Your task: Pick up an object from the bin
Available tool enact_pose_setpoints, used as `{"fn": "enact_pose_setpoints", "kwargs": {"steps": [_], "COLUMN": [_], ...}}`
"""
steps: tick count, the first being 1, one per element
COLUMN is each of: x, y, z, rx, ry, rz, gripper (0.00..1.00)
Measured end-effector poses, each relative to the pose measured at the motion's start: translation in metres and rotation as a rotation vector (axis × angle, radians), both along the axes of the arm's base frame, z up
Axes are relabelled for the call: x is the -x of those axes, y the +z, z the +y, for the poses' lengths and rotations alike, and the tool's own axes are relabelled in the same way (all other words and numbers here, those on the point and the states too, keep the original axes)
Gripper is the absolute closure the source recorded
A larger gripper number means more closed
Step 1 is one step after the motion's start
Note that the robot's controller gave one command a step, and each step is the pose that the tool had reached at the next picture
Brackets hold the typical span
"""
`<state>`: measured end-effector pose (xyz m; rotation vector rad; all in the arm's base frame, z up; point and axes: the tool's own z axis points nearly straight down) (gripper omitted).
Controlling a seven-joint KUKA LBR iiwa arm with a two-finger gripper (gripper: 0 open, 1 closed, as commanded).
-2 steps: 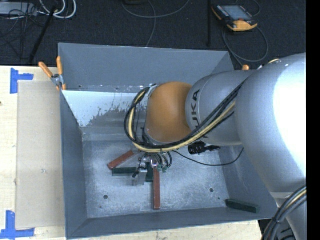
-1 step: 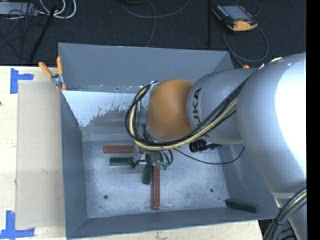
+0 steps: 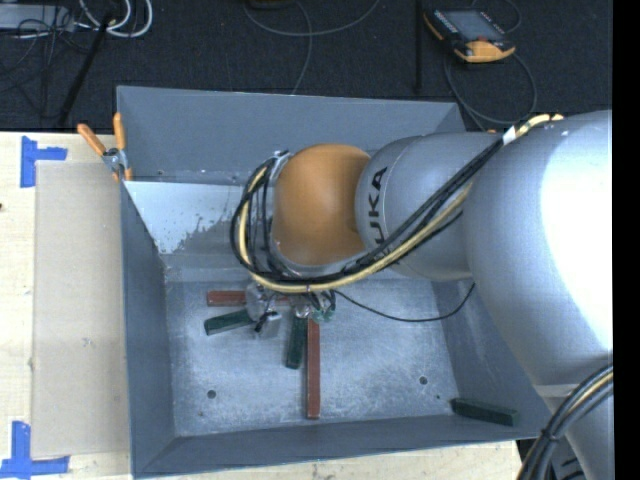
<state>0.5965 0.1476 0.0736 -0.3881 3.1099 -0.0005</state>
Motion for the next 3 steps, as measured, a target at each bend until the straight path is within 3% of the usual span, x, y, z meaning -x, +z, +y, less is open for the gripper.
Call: {"fn": "enact_pose_setpoints", "kwargs": {"steps": [1, 2, 3], "x": [0.002, 0.001, 0.001], "y": [-0.003, -0.001, 0.134], "z": [0.000, 0.000, -0.002], "rx": [0.000, -0.001, 0.000], "ry": [-0.004, -0.006, 0.221], "rz": [0.007, 0.003, -0.002], "gripper": [0.00, 1.00, 1.00]}}
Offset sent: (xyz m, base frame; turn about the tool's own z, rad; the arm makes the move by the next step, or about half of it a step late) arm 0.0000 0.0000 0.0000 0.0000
